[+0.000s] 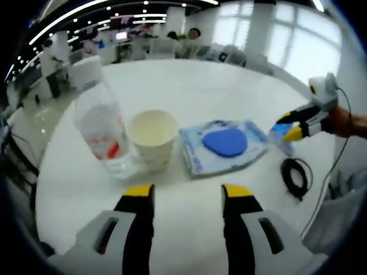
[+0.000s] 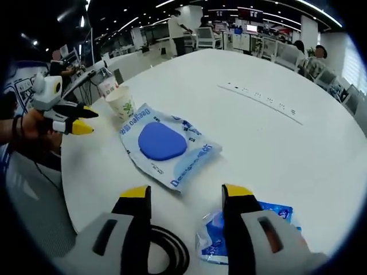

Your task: Arrange the tabletop items into an orderly group along one side of the table until the central work area is clear of visible clutter.

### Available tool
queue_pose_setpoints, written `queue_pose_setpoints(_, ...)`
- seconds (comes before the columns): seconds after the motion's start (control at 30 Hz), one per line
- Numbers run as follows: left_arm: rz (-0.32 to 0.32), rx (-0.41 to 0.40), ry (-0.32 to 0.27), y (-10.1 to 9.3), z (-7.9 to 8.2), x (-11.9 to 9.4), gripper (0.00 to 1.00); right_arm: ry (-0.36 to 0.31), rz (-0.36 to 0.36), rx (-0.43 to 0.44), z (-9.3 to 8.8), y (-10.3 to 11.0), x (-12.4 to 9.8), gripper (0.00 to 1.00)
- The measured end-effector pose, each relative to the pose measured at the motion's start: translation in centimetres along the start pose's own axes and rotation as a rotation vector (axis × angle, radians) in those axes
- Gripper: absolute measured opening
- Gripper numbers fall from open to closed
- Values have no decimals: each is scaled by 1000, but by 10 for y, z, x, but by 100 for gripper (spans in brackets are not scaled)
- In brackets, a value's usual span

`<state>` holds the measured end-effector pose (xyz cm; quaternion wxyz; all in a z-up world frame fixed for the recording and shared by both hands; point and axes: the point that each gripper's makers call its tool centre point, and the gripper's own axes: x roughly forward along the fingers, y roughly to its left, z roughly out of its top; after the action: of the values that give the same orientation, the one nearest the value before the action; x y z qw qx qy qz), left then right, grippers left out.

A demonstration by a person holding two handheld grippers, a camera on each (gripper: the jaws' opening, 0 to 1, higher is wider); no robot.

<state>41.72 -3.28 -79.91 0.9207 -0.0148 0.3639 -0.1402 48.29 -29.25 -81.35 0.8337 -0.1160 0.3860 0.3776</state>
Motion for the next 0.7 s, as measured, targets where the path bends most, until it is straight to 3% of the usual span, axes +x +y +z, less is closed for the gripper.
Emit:
queue_pose_setpoints(0.2, -20, 8, -42, 1, 4, -14, 53, -19, -27, 30, -5, -8, -21, 60)
queue_pose_setpoints(0.7, -42, 19, -48, -16, -4, -38, 55, -23, -98, 33, -21, -27, -53, 61)
